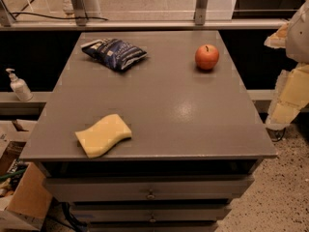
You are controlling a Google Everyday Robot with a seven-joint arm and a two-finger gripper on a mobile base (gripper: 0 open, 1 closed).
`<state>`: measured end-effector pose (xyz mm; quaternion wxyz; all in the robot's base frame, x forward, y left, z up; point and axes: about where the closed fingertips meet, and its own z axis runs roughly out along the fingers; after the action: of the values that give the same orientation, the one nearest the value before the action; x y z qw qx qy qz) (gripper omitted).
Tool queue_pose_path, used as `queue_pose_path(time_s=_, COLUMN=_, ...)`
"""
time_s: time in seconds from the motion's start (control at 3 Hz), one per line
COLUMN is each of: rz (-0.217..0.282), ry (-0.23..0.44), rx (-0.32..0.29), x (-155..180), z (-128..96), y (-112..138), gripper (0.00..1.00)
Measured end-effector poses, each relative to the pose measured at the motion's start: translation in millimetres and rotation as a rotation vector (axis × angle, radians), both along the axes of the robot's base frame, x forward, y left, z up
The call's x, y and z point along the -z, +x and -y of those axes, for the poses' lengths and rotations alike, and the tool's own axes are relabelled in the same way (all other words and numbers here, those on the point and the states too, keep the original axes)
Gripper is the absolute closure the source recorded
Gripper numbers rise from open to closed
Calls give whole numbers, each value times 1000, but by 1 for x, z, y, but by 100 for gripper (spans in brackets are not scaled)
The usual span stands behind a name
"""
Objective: Move blue chip bag near sponge
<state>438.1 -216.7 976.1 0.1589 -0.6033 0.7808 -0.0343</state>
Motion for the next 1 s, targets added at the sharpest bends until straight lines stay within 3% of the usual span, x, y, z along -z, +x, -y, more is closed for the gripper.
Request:
queue_pose_path(time_s=0.33, rz=0, ry=0, rx=0, x=0, z=0, y=0, gripper=0)
queue_pose_path(time_s=0.67, rz=36, ry=41, rx=-15, x=8, z=-16, y=13, gripper=0)
queue_pose_path(time_s=1.0, rz=82, ry=132, rx=-49, x=23, z=-56, y=45, gripper=0)
